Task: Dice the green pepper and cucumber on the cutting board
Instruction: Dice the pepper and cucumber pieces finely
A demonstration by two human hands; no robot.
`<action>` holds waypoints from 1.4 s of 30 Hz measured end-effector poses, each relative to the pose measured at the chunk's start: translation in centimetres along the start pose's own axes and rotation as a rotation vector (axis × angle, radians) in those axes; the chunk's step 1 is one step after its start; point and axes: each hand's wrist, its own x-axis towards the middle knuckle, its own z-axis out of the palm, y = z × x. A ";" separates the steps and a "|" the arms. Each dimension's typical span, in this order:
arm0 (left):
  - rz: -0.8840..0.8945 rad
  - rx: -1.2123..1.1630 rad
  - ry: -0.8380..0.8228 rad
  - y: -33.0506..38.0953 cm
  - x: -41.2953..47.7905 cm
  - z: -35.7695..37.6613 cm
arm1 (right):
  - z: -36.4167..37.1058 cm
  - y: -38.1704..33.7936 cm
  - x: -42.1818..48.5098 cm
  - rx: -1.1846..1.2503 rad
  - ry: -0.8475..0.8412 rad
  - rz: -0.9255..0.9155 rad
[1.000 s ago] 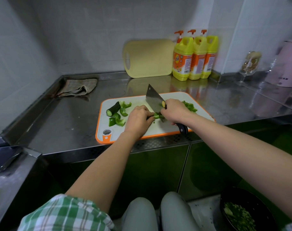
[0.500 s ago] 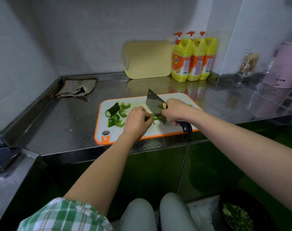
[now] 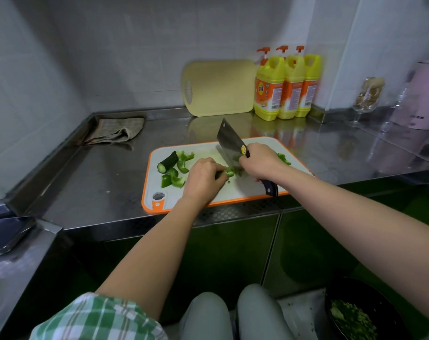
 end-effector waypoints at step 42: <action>-0.002 0.048 -0.003 0.2 -0.4 -0.5 | 1.0 -2.0 -0.8 -0.118 -0.074 0.039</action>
